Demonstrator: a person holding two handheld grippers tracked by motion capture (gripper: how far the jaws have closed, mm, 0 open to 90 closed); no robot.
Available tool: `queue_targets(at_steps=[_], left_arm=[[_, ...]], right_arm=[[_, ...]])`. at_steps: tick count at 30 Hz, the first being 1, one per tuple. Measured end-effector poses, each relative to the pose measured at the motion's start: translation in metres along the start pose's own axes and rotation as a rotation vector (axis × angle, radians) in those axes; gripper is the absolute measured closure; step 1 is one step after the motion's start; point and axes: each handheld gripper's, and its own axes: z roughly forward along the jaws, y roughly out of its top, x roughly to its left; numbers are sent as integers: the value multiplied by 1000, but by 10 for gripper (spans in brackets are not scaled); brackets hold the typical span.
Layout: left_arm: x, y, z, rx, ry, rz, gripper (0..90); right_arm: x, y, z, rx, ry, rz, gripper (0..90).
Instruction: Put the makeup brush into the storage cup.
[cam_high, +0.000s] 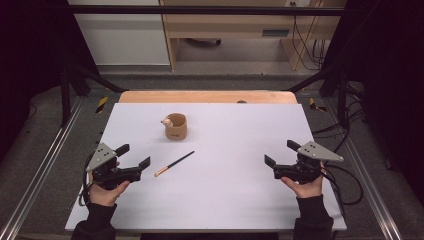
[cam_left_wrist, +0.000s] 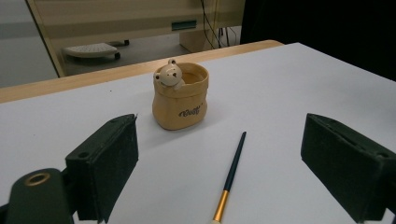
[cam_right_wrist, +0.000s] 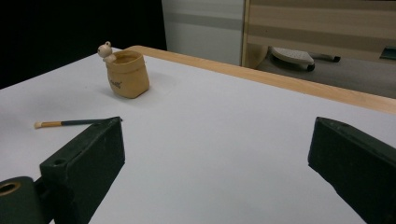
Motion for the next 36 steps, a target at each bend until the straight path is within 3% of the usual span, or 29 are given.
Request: queue_targets(at_steps=[11, 36], left_arm=[[-2, -2, 5, 35, -7, 16, 107], [-6, -1, 23, 120, -44, 55, 136]], right_arm=[[-3, -1, -5, 3, -22, -1, 39], [-1, -3, -2, 35, -26, -17, 31]])
